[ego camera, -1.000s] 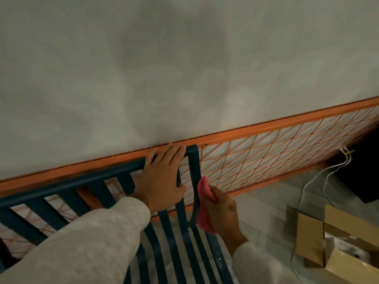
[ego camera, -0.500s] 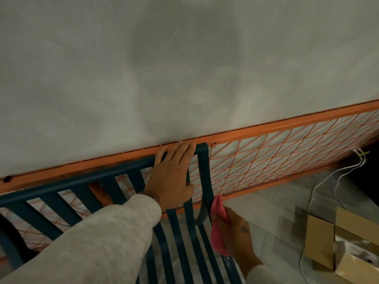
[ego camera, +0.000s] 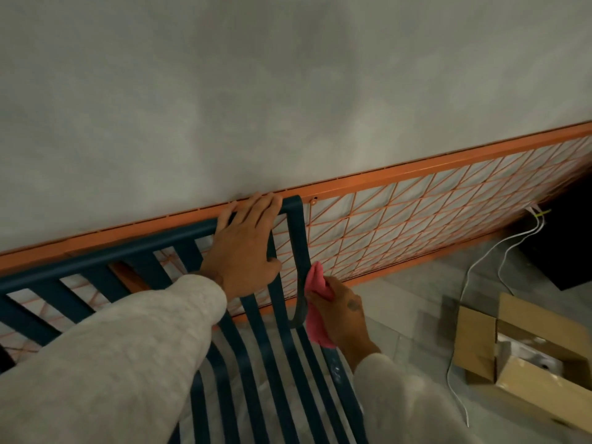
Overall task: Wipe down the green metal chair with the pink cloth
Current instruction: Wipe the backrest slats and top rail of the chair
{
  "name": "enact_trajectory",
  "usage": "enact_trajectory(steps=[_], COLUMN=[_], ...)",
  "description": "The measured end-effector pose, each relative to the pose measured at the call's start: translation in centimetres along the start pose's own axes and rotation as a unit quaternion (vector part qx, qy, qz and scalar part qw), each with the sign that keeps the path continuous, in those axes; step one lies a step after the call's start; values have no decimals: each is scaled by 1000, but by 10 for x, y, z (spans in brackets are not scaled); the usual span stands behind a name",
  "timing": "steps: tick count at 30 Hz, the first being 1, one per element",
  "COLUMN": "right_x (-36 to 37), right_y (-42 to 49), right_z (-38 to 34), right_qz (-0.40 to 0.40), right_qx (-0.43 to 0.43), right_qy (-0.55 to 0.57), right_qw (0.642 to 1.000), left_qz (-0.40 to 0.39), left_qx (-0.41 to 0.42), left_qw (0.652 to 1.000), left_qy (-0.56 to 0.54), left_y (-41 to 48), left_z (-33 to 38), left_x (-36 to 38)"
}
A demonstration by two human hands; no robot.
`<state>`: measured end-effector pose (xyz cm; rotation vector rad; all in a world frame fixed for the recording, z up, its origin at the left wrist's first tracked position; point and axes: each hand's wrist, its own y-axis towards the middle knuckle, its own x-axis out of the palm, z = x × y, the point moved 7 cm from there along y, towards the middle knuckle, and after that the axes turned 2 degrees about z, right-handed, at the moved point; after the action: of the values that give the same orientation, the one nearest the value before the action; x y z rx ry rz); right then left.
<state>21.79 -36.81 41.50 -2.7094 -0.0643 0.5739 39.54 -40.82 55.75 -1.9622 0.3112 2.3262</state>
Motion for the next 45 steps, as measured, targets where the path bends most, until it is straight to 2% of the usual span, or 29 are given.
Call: enact_trajectory(steps=[3, 6, 8, 11, 14, 17, 20, 22, 25, 27, 28, 30, 33, 36, 41, 45], right_x=[-8, -21, -30, -46, -61, -49, -21, -13, -12, -20, -25, -35, -47, -47, -21, -16], right_y=[-28, -57, -74, -88, -78, -55, -46, -51, -77, -103, -119, -147, -171, -162, -97, -73], right_z=[45, 80, 97, 99, 70, 36, 30, 40, 57, 82, 96, 119, 133, 120, 70, 58], right_qz=[-29, -60, -75, -76, -46, -59, -76, -62, -46, -61, -75, -96, -103, -102, -79, -92], right_qx=[54, 95, 114, 115, 71, -35, -150, -180, -225, -202, -186, -163, -151, -119, -183, -188], right_qy=[-57, -97, -102, -120, -96, -131, -276, -316, -341, -324, -316, -321, -350, -357, -373, -383], right_qw=[996, 989, 985, 983, 992, 989, 946, 929, 912, 922, 927, 928, 919, 921, 906, 900], left_qz=[16, 25, -52, -159, -225, -274, -285, -280, -277, -275, -273, -279, -295, -286, -304, -305], left_qx=[8, 73, 76, -13, -148, -251, -315, -335, -342, -340, -345, -353, -348, -354, -352, -359], left_qw=[1000, 997, 994, 968, 892, 790, 709, 678, 664, 656, 641, 616, 597, 581, 584, 534], left_qy=[24, 11, -57, -195, -364, -487, -563, -592, -604, -615, -629, -646, -660, -675, -665, -702], left_y=[-7, -37, -67, -110, -134, -148, -158, -160, -165, -170, -174, -182, -192, -197, -208, -217], left_z=[7, 37, 56, 67, 66, 70, 79, 84, 89, 92, 94, 97, 105, 111, 117, 127], left_x=[1, 21, 57, 111, 149, 184, 209, 215, 212, 210, 210, 214, 216, 212, 214, 213])
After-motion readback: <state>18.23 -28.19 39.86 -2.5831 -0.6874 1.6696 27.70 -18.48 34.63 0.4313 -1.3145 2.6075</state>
